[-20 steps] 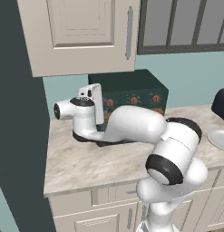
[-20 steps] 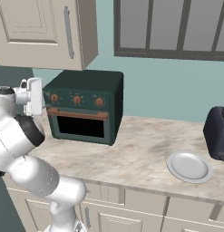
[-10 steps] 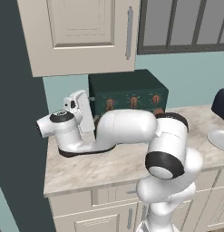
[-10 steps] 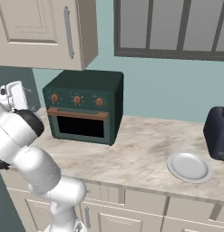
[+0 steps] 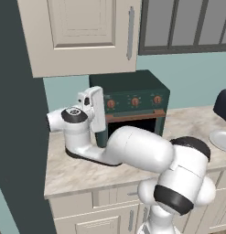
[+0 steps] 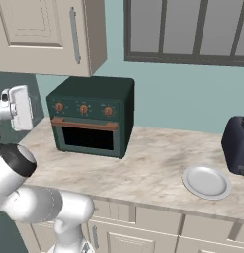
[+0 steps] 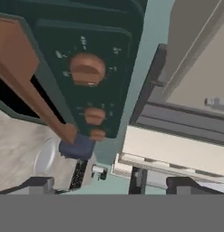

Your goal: Pick up the bagel from the plate, place it on the toaster oven rack, close the door, and set the timer.

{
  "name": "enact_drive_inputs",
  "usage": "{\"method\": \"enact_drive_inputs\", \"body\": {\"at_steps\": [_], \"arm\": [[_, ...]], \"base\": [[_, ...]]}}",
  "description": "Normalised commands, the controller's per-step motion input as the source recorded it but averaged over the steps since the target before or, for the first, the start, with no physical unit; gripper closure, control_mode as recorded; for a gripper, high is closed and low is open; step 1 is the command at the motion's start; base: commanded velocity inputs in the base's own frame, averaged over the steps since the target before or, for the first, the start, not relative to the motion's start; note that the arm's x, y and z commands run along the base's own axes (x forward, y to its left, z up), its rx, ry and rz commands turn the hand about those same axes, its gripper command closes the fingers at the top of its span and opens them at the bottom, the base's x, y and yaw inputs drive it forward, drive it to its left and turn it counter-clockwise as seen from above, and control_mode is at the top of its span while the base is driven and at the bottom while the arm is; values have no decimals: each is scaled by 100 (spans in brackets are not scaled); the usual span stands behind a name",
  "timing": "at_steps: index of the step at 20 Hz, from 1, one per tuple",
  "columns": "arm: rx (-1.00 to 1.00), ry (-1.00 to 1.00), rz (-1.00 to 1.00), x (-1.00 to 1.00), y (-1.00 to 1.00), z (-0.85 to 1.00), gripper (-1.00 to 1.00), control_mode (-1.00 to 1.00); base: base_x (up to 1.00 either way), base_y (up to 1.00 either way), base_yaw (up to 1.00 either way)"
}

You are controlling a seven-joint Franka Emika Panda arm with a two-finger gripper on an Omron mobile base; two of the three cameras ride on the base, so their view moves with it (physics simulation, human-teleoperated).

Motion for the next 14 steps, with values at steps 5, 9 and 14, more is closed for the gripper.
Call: {"method": "enact_drive_inputs", "body": {"at_steps": [5, 9, 14], "arm": [[36, 7, 0, 0, -99, 56, -100, -100], [44, 9, 0, 0, -100, 31, -100, -100], [44, 5, 0, 2, -99, 2, -100, -100]], "base": [[0, 0, 0], [0, 0, 0], [0, 0, 0]]}}
